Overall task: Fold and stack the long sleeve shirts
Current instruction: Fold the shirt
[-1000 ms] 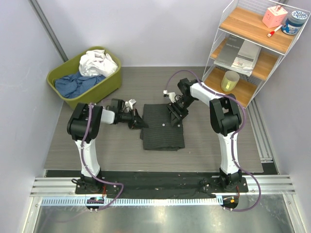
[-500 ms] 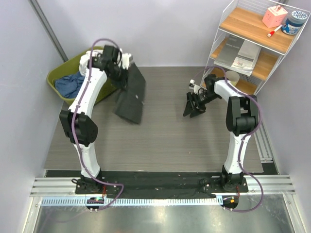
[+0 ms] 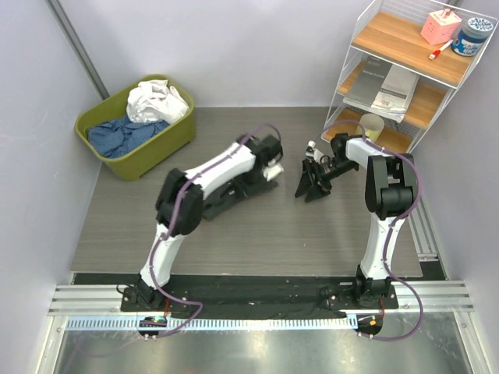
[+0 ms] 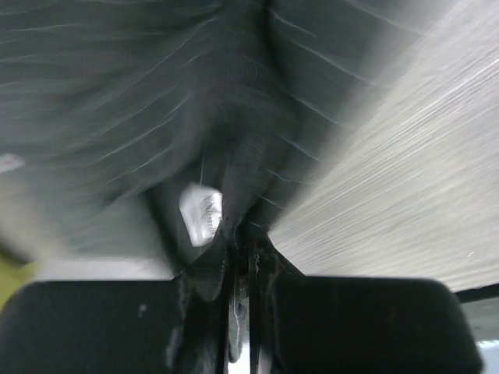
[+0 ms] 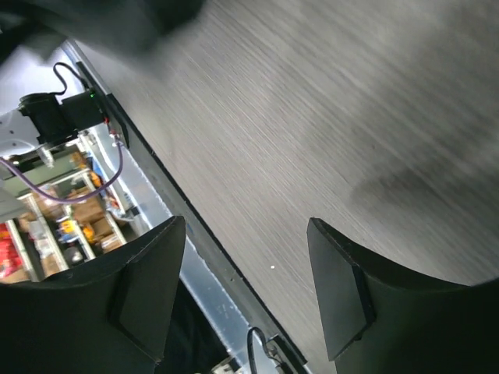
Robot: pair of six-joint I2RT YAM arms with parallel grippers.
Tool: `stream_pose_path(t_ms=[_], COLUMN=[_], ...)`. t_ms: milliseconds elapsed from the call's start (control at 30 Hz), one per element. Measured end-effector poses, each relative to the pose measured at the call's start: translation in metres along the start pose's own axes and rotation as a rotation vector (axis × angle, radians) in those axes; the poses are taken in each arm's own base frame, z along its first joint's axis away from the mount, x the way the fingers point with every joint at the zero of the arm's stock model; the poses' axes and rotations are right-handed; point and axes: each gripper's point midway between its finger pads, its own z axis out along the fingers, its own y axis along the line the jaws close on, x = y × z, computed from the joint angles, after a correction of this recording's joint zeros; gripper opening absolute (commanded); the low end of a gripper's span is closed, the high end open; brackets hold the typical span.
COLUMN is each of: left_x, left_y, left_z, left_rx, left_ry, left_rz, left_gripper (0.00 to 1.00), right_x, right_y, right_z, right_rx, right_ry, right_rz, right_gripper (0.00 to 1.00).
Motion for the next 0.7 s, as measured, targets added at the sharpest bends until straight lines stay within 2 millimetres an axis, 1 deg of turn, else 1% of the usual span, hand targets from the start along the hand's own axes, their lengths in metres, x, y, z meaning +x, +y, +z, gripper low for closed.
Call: stream_pose_path(t_ms=[33, 100, 133, 167, 200, 267, 300, 333, 367, 400, 433, 500, 567, 600, 633, 667, 700], left_x=[0.005, 0.014, 0.016, 0.015, 0.013, 0.001, -0.006, -0.012, -0.022, -0.029, -0.035, -0.042, -0.045, -0.046, -0.045, -0.043, -0.037], left_y=[-0.017, -0.044, -0.055, -0.063, -0.072, -0.089, -0.096, -0.101, -0.106, -0.110, -0.112, -0.115, -0.110, -0.101, -0.086, -0.068, -0.047], left_z=[0.019, 0.042, 0.047, 0.047, 0.045, 0.036, 0.031, 0.026, 0.018, 0.012, 0.003, -0.019, -0.048, -0.063, -0.078, -0.090, -0.097], left_rx=[0.022, 0.058, 0.071, 0.084, 0.111, 0.183, 0.222, 0.254, 0.298, 0.329, 0.362, 0.430, 0.502, 0.536, 0.558, 0.566, 0.559], left_ry=[0.053, 0.129, 0.140, 0.140, 0.130, 0.085, 0.060, 0.036, -0.001, -0.030, -0.066, -0.130, -0.206, -0.252, -0.302, -0.352, -0.394], left_rz=[0.021, 0.046, 0.049, 0.048, 0.040, 0.014, -0.004, -0.011, -0.022, -0.024, -0.024, -0.027, -0.049, -0.067, -0.091, -0.115, -0.131], left_gripper=[0.06, 0.10, 0.17, 0.20, 0.22, 0.33, 0.43, 0.48, 0.57, 0.59, 0.67, 0.68, 0.67, 0.66, 0.63, 0.61, 0.58], right_x=[0.004, 0.013, 0.018, 0.021, 0.024, 0.027, 0.026, 0.026, 0.025, 0.024, 0.024, 0.025, 0.028, 0.031, 0.032, 0.033, 0.033], right_y=[-0.002, -0.007, -0.009, -0.010, -0.011, -0.011, -0.010, -0.010, -0.008, -0.007, -0.006, -0.004, -0.002, -0.001, -0.001, 0.000, 0.001], right_z=[0.001, 0.001, 0.001, 0.001, 0.000, -0.003, -0.005, -0.006, -0.008, -0.009, -0.010, -0.010, -0.009, -0.008, -0.007, -0.005, -0.003], right_rx=[-0.004, -0.011, -0.013, -0.014, -0.014, -0.015, -0.014, -0.014, -0.015, -0.014, -0.014, -0.019, -0.027, -0.034, -0.041, -0.048, -0.051], right_ry=[0.005, 0.016, 0.020, 0.023, 0.025, 0.020, 0.014, 0.009, 0.002, -0.002, -0.005, -0.009, -0.012, -0.014, -0.018, -0.021, -0.024], right_rz=[0.013, 0.048, 0.063, 0.076, 0.084, 0.092, 0.091, 0.088, 0.082, 0.080, 0.076, 0.076, 0.089, 0.103, 0.117, 0.133, 0.142], right_gripper=[0.69, 0.69, 0.70, 0.69, 0.70, 0.70, 0.70, 0.70, 0.70, 0.70, 0.72, 0.73, 0.74, 0.74, 0.74, 0.74, 0.74])
